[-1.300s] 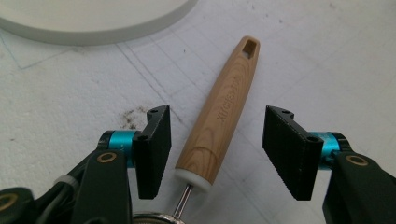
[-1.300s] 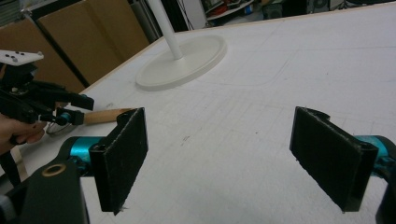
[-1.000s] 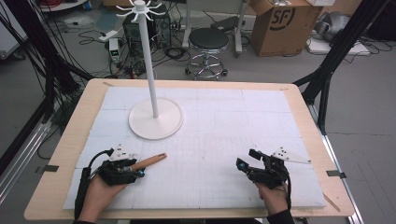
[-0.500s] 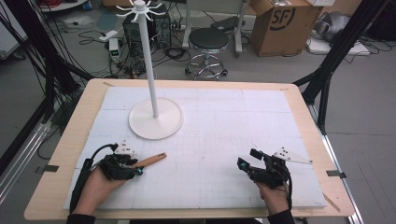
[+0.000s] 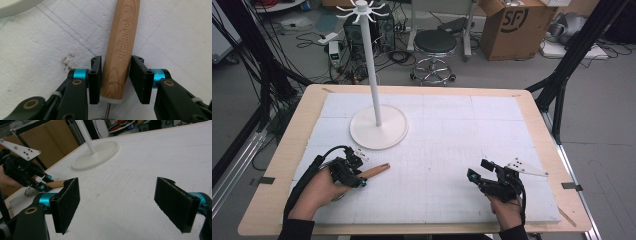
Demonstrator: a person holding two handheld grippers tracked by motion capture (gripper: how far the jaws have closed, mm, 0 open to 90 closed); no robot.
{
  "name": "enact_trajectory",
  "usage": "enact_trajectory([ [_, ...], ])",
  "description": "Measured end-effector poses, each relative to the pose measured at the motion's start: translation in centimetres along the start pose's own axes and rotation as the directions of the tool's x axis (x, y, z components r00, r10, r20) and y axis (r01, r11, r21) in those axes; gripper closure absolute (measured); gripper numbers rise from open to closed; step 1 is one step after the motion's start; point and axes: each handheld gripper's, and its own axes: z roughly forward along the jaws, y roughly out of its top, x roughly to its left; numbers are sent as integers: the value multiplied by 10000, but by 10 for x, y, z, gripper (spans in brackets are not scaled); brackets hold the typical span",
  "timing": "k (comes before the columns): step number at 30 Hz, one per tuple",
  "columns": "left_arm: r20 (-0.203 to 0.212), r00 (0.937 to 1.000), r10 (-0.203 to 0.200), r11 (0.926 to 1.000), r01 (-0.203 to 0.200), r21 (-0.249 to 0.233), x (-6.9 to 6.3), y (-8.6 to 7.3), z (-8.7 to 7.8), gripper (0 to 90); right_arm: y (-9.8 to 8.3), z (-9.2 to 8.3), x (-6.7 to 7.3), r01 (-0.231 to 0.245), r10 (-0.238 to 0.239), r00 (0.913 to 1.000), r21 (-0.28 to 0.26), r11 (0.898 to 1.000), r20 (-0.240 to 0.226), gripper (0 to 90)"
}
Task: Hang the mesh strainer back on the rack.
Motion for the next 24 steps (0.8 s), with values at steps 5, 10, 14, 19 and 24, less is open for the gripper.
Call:
enact_trajectory([
  [5, 115, 9993, 346, 9987, -350, 370, 0, 6, 0, 656, 0, 0, -1, 47, -47, 10000, -75, 10000, 9, 196],
  [10, 47, 9979, 645, 9975, -646, 270, -1, 5, 0, 691, 0, -1, -1, 41, -41, 10000, -91, 9999, 10, 197],
  [14, 99, 9993, 368, 9992, -366, -181, 0, -1, -1, 692, 1, -1, 0, 63, -63, 10000, -100, 9999, 20, 197],
  [19, 534, 9975, -472, 9865, 549, -1545, 12, -17, -5, 692, 1, -1, 0, 55, -54, 10000, -170, 9998, 57, 197],
  [24, 992, 9913, -863, 9558, 1105, -2725, 20, -28, -17, 692, 1, 0, -1, 22, -20, 9999, -186, 9998, 115, 197],
])
